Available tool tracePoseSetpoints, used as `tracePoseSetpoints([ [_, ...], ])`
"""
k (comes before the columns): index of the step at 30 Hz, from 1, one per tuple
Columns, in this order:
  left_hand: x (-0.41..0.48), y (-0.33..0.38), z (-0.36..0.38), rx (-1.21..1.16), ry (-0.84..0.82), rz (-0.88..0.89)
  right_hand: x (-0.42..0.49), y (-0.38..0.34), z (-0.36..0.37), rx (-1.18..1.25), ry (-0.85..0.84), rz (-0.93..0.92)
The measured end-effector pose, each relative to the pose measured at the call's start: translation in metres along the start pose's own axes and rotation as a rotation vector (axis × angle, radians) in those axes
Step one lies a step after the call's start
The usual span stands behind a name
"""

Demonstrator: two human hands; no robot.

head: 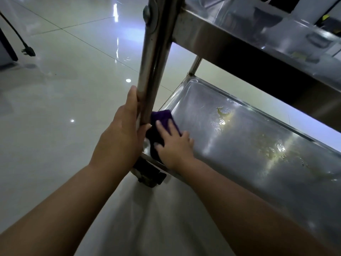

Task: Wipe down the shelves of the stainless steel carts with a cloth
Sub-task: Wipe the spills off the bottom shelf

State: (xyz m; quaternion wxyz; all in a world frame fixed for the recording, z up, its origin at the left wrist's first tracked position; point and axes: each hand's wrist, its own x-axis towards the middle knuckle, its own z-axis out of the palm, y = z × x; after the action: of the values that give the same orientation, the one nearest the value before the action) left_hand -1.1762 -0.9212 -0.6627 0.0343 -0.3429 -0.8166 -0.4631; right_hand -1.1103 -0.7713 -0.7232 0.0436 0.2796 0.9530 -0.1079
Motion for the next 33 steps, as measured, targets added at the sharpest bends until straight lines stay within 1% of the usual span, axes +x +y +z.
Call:
tracePoseSetpoints([
  [1, 0.0, -0.002, 0.001, 0.003, -0.002, 0.005, -0.009, -0.001, 0.002, -0.003, 0.001, -0.133],
  [2, 0.0, -0.003, 0.001, 0.006, -0.004, 0.015, -0.015, 0.003, 0.001, -0.01, 0.011, -0.223],
  [3, 0.0, -0.004, 0.001, 0.005, -0.007, 0.027, -0.017, 0.013, -0.003, -0.02, 0.027, -0.262],
  [4, 0.0, -0.005, 0.0, -0.001, -0.008, 0.037, -0.014, 0.026, -0.007, -0.042, 0.048, -0.251],
  [5, 0.0, -0.005, 0.0, -0.009, -0.009, 0.041, -0.008, 0.042, -0.011, -0.074, 0.067, -0.192],
  [6, 0.0, -0.006, -0.001, -0.017, -0.01, 0.037, 0.001, 0.058, -0.016, -0.099, 0.076, -0.08],
  [7, 0.0, -0.006, -0.001, -0.021, -0.009, 0.031, 0.012, 0.073, -0.021, -0.097, 0.069, 0.08],
  [9, 0.0, -0.005, 0.0, -0.022, -0.002, 0.03, 0.034, 0.089, -0.03, -0.006, 0.069, 0.449],
  [10, 0.0, -0.004, 0.0, -0.025, 0.003, 0.034, 0.043, 0.088, -0.032, 0.037, 0.074, 0.582],
  [11, 0.0, -0.004, 0.0, -0.028, 0.006, 0.037, 0.051, 0.081, -0.032, 0.048, 0.067, 0.638],
  [12, 0.001, -0.004, 0.001, -0.032, 0.009, 0.04, 0.057, 0.07, -0.031, 0.038, 0.055, 0.609],
  [13, 0.001, -0.004, 0.001, -0.035, 0.01, 0.042, 0.06, 0.057, -0.028, 0.021, 0.043, 0.509],
  [17, 0.001, -0.002, 0.0, -0.054, 0.02, 0.057, 0.035, 0.02, -0.009, -0.045, 0.009, -0.127],
  [18, 0.001, -0.002, 0.0, -0.054, 0.023, 0.056, 0.027, 0.025, -0.009, -0.051, 0.01, -0.224],
  [19, 0.001, -0.002, 0.0, -0.056, 0.021, 0.05, 0.021, 0.037, -0.011, -0.061, 0.02, -0.249],
  [20, 0.0, -0.001, 0.0, -0.054, 0.014, 0.045, 0.02, 0.053, -0.014, -0.079, 0.044, -0.193],
  [21, 0.0, -0.001, 0.0, -0.047, 0.007, 0.042, 0.02, 0.073, -0.017, -0.092, 0.063, -0.059],
  [24, -0.002, 0.001, 0.004, -0.001, 0.017, 0.024, 0.023, 0.114, -0.032, 0.034, 0.065, 0.538],
  [25, -0.003, 0.002, 0.005, 0.003, 0.031, 0.019, 0.022, 0.115, -0.032, 0.061, 0.061, 0.645],
  [26, -0.003, 0.005, 0.005, -0.004, 0.048, 0.015, 0.02, 0.109, -0.031, 0.052, 0.055, 0.658],
  [27, -0.004, 0.006, 0.005, -0.013, 0.064, 0.015, 0.016, 0.099, -0.027, 0.034, 0.052, 0.594],
  [28, -0.006, 0.008, 0.006, -0.016, 0.074, 0.019, 0.008, 0.088, -0.023, 0.018, 0.057, 0.482],
  [30, -0.01, 0.014, 0.007, -0.01, 0.065, 0.016, -0.012, 0.07, -0.011, -0.012, 0.07, 0.205],
  [31, -0.014, 0.018, 0.009, 0.022, 0.047, 0.003, -0.025, 0.064, -0.006, -0.021, 0.065, 0.07],
  [33, -0.028, 0.023, 0.018, 0.196, 0.062, 0.042, -0.052, 0.065, -0.004, -0.006, 0.047, -0.137],
])
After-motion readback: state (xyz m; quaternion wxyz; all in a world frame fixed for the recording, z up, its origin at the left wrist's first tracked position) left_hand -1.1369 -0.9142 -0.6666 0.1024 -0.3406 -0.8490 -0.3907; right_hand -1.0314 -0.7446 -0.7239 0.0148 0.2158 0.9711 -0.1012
